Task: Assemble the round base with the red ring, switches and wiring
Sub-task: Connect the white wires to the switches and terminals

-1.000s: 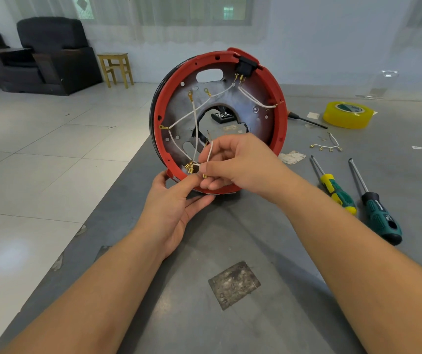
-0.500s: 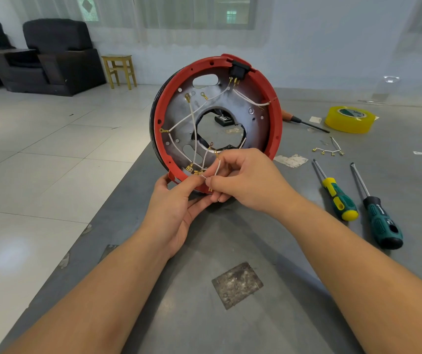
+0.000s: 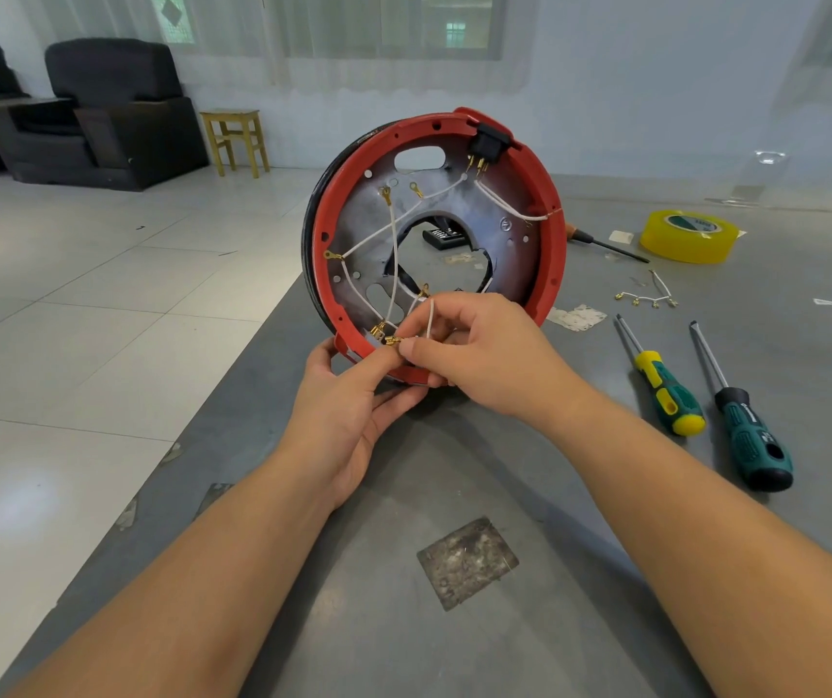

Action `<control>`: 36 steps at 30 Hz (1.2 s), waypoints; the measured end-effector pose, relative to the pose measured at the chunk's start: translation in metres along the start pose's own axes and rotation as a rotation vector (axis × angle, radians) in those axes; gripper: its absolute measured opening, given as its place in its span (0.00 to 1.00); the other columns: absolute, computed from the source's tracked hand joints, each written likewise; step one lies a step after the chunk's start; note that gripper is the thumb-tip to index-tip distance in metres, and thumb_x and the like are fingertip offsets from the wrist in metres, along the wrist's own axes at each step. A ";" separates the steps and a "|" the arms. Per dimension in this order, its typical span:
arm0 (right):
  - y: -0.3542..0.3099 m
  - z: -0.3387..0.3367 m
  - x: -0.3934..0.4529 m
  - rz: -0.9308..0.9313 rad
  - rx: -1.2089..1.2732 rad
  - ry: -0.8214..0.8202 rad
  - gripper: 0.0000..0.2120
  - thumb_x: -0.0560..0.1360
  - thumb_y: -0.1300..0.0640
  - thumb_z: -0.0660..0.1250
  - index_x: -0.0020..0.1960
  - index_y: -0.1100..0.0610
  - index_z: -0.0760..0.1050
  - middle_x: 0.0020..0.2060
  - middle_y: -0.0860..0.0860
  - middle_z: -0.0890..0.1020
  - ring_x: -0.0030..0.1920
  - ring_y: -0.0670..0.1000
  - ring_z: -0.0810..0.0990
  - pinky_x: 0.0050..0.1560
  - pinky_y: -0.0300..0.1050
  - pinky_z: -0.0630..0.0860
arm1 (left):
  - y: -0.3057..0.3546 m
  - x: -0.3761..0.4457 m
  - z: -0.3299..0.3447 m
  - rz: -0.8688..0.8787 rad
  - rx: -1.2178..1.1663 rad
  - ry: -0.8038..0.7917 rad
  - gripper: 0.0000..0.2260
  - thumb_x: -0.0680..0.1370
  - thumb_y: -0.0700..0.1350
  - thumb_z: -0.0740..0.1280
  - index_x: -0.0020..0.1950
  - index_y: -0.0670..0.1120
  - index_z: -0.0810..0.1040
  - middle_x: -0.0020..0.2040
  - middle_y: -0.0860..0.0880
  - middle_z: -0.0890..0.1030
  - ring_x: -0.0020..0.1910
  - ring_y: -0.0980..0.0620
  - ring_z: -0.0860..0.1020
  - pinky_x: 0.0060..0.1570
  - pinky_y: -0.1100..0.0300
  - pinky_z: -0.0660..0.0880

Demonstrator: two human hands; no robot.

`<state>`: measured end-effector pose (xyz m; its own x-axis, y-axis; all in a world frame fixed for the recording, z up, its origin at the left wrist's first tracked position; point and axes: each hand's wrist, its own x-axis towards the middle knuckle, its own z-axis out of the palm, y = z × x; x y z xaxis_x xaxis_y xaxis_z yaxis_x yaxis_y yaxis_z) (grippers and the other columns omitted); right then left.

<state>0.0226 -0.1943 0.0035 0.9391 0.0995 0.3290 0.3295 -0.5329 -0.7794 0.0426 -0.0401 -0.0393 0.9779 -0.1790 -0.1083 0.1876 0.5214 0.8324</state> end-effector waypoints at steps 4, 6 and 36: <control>0.002 -0.010 0.004 0.004 -0.082 0.052 0.03 0.77 0.57 0.72 0.45 0.51 0.84 0.32 0.42 0.82 0.30 0.40 0.78 0.37 0.33 0.74 | 0.000 0.001 -0.001 -0.015 -0.020 0.007 0.28 0.77 0.35 0.75 0.74 0.47 0.69 0.56 0.40 0.87 0.53 0.38 0.87 0.52 0.48 0.85; 0.002 -0.020 0.006 -0.013 -0.205 0.081 0.04 0.78 0.55 0.71 0.44 0.50 0.83 0.30 0.38 0.79 0.30 0.39 0.75 0.35 0.29 0.68 | -0.001 0.002 -0.002 -0.024 -0.030 0.025 0.26 0.78 0.35 0.74 0.73 0.46 0.70 0.55 0.41 0.88 0.53 0.38 0.87 0.51 0.48 0.86; 0.009 -0.021 0.017 -0.131 -0.791 -0.054 0.08 0.83 0.45 0.61 0.52 0.41 0.79 0.72 0.38 0.65 0.66 0.55 0.62 0.60 0.52 0.61 | 0.001 0.002 -0.005 -0.048 0.010 -0.022 0.23 0.79 0.35 0.73 0.73 0.41 0.74 0.56 0.40 0.87 0.54 0.39 0.87 0.53 0.47 0.85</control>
<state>0.0390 -0.2148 0.0130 0.9077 0.2324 0.3495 0.2897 -0.9494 -0.1212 0.0454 -0.0353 -0.0413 0.9655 -0.2223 -0.1359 0.2331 0.5039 0.8317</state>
